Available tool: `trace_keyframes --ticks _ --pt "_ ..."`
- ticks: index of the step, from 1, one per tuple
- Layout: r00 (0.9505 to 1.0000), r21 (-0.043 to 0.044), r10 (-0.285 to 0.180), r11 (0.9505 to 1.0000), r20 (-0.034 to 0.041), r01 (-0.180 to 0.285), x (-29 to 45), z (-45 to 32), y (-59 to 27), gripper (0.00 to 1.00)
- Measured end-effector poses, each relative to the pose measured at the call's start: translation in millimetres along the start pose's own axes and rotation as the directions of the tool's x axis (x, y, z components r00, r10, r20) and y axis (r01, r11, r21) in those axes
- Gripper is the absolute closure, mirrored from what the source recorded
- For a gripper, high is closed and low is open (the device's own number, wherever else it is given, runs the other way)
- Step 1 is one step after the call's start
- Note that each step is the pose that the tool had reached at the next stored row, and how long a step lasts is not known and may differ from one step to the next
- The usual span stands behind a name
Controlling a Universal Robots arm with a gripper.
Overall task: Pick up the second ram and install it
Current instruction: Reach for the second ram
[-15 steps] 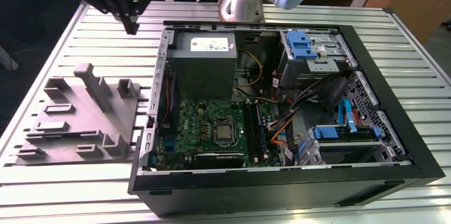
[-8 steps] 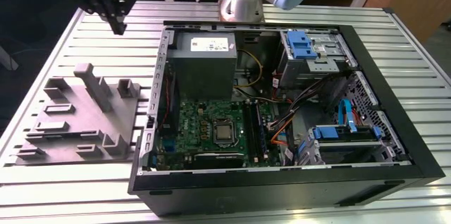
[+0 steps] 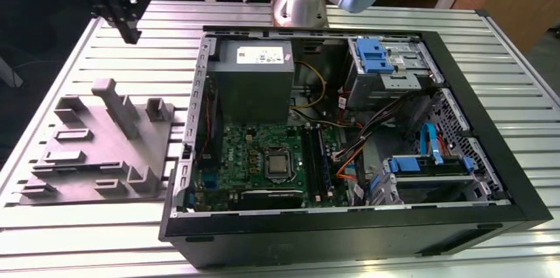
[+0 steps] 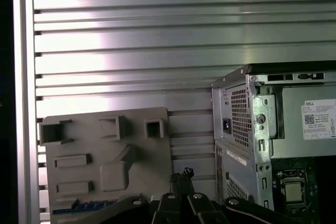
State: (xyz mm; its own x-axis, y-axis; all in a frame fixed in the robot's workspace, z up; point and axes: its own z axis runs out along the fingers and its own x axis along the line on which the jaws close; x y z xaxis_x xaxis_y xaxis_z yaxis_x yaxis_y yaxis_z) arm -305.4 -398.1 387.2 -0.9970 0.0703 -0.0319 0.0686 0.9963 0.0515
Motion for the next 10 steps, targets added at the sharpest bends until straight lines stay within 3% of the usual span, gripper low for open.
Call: trace_keyframes --ticks 10 --pt "1.0000 0.0000 0.000 1.0000 0.0000 0.000 23.4 3.3 -2.0 0.90"
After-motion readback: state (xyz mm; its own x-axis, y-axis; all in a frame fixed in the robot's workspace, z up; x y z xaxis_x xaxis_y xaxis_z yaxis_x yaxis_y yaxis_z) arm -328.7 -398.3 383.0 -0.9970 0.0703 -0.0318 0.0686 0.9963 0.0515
